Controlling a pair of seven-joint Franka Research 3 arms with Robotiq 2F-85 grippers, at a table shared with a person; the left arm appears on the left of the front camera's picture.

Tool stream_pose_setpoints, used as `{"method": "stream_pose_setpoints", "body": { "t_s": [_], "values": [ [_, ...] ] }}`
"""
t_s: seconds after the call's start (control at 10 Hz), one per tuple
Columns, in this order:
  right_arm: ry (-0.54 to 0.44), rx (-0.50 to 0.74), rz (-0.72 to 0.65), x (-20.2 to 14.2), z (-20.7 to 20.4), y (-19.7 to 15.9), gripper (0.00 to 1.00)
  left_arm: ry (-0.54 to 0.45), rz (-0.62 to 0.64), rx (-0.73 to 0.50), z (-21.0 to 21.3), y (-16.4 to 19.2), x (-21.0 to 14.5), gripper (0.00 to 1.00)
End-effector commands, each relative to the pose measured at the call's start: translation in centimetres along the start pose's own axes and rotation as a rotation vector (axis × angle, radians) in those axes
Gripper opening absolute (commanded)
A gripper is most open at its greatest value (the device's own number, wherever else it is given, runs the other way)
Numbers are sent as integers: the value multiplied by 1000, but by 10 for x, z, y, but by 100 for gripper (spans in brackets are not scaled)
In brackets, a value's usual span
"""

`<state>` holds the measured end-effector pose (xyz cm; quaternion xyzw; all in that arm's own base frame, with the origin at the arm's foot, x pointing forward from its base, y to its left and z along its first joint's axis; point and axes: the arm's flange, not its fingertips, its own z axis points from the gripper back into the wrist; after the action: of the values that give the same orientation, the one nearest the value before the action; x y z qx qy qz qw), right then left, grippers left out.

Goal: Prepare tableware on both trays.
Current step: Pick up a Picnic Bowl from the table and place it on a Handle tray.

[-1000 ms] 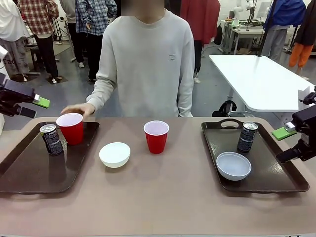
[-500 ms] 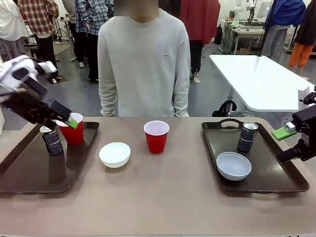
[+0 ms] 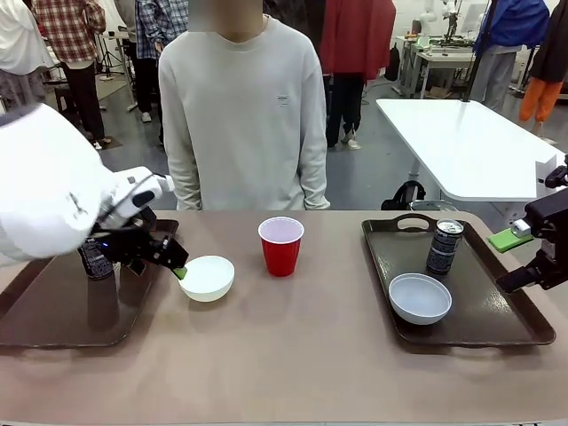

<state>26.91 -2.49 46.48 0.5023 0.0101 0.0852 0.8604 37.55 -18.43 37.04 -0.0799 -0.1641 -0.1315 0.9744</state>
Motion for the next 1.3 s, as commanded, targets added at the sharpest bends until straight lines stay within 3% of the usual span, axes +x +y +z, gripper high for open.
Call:
{"method": "stream_pose_setpoints", "body": {
  "t_s": [0.0, 0.1, 0.3, 0.4, 0.8, 0.9, 1.0, 1.1, 1.2],
  "values": [
    [-3, 34, 20, 0, -3, 0, 100, -42, 45, 7, -24, -6, 31, 100],
    [-3, 34, 20, 0, -3, 0, 100, 0, 0, 0, 0, 0, 0, 100],
    [-3, 34, 20, 0, -3, 0, 100, 0, 0, 0, 0, 0, 0, 100],
    [-3, 34, 20, 0, -3, 0, 100, -11, 13, 10, -20, -3, 11, 100],
    [-3, 34, 20, 0, -3, 0, 100, 0, -25, 65, -44, -39, 25, 100],
    [-3, 34, 20, 0, -3, 0, 100, -3, -25, 73, -44, -40, 29, 42],
    [-3, 34, 20, 0, -3, 0, 100, -4, -17, 83, -48, -42, 32, 42],
    [-3, 34, 20, 0, -3, 0, 100, -5, -14, 85, -49, -42, 33, 0],
    [-3, 34, 20, 0, -3, 0, 100, -8, -10, 86, -47, -41, 33, 39]
  ]
}}
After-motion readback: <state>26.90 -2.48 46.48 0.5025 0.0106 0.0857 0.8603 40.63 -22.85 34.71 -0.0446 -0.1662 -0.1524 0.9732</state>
